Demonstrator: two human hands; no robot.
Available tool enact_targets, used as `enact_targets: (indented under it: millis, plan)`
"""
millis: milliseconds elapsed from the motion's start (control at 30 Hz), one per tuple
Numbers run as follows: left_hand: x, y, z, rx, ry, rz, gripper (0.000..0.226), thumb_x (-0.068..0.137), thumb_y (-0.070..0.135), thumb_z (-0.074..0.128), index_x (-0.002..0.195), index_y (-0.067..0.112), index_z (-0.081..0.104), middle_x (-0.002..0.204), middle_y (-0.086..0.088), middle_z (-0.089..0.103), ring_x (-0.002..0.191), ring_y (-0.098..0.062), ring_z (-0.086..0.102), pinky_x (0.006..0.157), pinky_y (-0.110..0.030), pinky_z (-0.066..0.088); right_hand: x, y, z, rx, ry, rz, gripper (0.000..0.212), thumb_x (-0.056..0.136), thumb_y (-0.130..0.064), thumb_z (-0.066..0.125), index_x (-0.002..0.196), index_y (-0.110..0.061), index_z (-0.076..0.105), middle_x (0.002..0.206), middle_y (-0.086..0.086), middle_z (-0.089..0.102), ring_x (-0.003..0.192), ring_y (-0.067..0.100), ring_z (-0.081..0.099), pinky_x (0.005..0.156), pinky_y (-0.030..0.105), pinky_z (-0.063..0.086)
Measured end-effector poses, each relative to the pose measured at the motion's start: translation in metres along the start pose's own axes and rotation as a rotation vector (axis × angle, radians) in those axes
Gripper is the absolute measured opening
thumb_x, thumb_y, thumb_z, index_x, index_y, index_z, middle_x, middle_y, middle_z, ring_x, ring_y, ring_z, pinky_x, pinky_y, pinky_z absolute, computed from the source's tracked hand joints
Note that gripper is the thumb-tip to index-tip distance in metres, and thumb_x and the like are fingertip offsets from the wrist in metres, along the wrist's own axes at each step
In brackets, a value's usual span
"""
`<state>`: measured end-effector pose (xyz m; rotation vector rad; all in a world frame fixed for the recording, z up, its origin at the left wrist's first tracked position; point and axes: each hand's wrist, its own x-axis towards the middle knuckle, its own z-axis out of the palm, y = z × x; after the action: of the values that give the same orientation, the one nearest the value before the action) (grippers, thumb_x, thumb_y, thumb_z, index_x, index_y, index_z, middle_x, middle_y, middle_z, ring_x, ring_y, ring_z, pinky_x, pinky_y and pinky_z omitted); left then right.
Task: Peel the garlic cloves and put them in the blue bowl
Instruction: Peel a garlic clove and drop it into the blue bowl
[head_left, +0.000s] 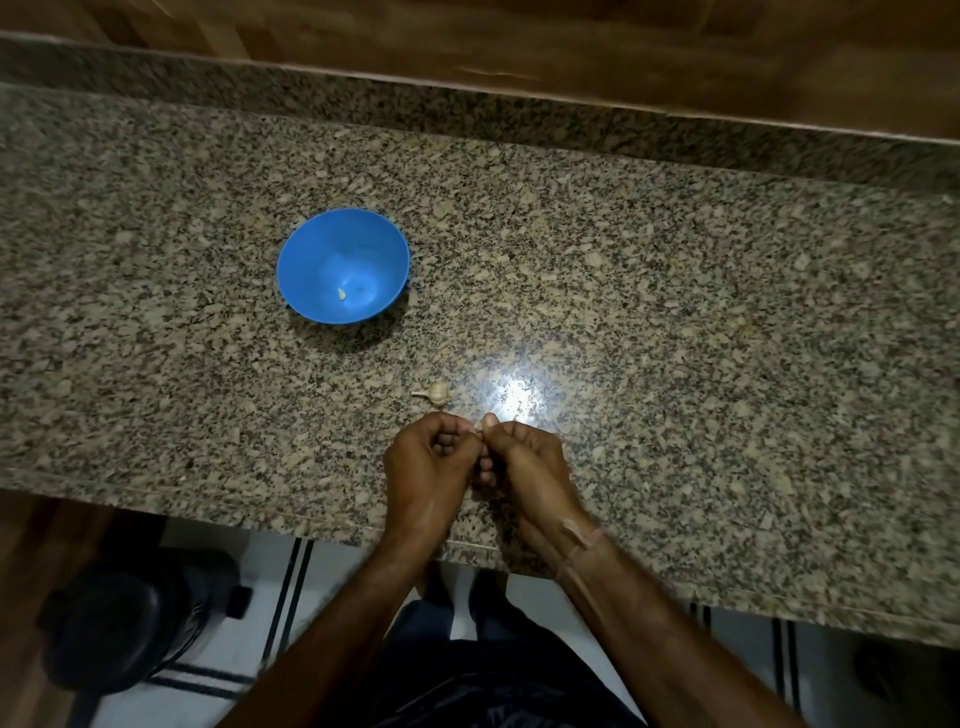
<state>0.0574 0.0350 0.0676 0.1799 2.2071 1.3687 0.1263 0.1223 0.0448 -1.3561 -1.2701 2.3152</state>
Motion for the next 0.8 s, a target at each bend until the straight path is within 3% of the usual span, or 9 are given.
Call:
enact_targets:
  millis: [133,233,300,367,467,533,633,733,800]
  plan:
    - [-0.002,-0.001,-0.003,0.007,0.006,0.005,0.005,0.090,0.007,0.073,0.086,0.009,0.074,0.069,0.002,0.071,0.059,0.001,0.067,0.054,-0.012,0.050,0.001,0.004,-0.006,-0.063,-0.048,-0.152,0.010,0.101,-0.014,0.069,0.101,-0.004,0.072,0.095,0.023,0.075,0.086,0.033,0.072,0.087,0.048,0.059]
    - [0.000,-0.003,-0.006,0.014,0.003,0.008,0.007,0.089,0.017,0.078,0.087,0.011,0.075,0.072,0.001,0.071,0.059,0.004,0.062,0.053,-0.009,0.045,0.004,0.006,-0.013,-0.287,-0.078,-0.351,0.006,0.097,-0.010,0.072,0.101,-0.013,0.076,0.099,0.005,0.078,0.097,0.027,0.075,0.090,0.048,0.062]
    - [0.001,-0.005,-0.005,0.027,-0.003,0.005,0.010,0.088,0.022,0.080,0.087,0.013,0.075,0.072,0.003,0.070,0.060,0.005,0.060,0.055,-0.009,0.045,0.008,0.006,-0.016,-0.349,-0.076,-0.381,0.007,0.095,-0.010,0.074,0.098,-0.015,0.078,0.097,0.002,0.079,0.096,0.024,0.075,0.090,0.051,0.062]
    - [0.000,-0.005,-0.004,0.027,-0.006,-0.004,0.011,0.089,0.022,0.080,0.086,0.012,0.075,0.069,0.006,0.069,0.058,0.006,0.060,0.054,-0.008,0.044,0.009,0.007,-0.015,-0.258,-0.070,-0.306,0.007,0.096,-0.007,0.072,0.099,-0.009,0.078,0.099,0.009,0.079,0.099,0.031,0.075,0.092,0.053,0.061]
    - [0.000,-0.005,-0.002,0.006,-0.009,-0.008,0.009,0.089,0.019,0.079,0.085,0.013,0.075,0.069,0.003,0.072,0.060,0.000,0.067,0.054,-0.012,0.049,0.003,0.010,-0.006,0.076,-0.076,-0.014,0.011,0.100,-0.003,0.065,0.102,-0.003,0.075,0.106,0.025,0.076,0.109,0.045,0.072,0.099,0.052,0.058]
    - [0.000,-0.007,-0.001,0.029,-0.022,0.000,0.007,0.088,0.019,0.079,0.084,0.015,0.075,0.071,0.002,0.073,0.064,-0.006,0.069,0.056,-0.014,0.052,0.003,0.010,-0.003,0.261,-0.069,0.144,0.012,0.101,-0.002,0.061,0.103,-0.003,0.074,0.111,0.029,0.074,0.112,0.044,0.071,0.103,0.051,0.055]
    - [-0.002,-0.013,0.002,0.086,-0.025,-0.006,0.003,0.085,0.013,0.076,0.083,0.016,0.075,0.072,0.004,0.073,0.064,-0.004,0.066,0.056,-0.009,0.047,0.009,0.005,-0.006,0.426,-0.012,0.235,0.014,0.102,-0.001,0.060,0.106,-0.002,0.073,0.101,0.017,0.076,0.099,0.031,0.074,0.099,0.043,0.058]
    - [0.002,-0.022,0.000,0.076,-0.006,-0.045,0.007,0.087,0.010,0.074,0.086,0.017,0.077,0.073,0.005,0.073,0.067,-0.004,0.067,0.057,-0.009,0.047,0.012,0.003,-0.012,0.323,0.004,0.194,0.015,0.102,-0.004,0.061,0.106,-0.005,0.075,0.083,0.003,0.072,0.074,0.012,0.066,0.078,0.027,0.058]
    - [0.007,-0.024,-0.002,0.059,0.015,-0.042,0.012,0.089,0.009,0.074,0.089,0.020,0.078,0.078,0.007,0.075,0.074,-0.006,0.070,0.062,-0.011,0.050,0.012,0.006,-0.015,0.235,0.001,0.136,0.013,0.100,-0.006,0.066,0.107,-0.004,0.077,0.083,0.004,0.072,0.070,0.012,0.063,0.076,0.028,0.056]
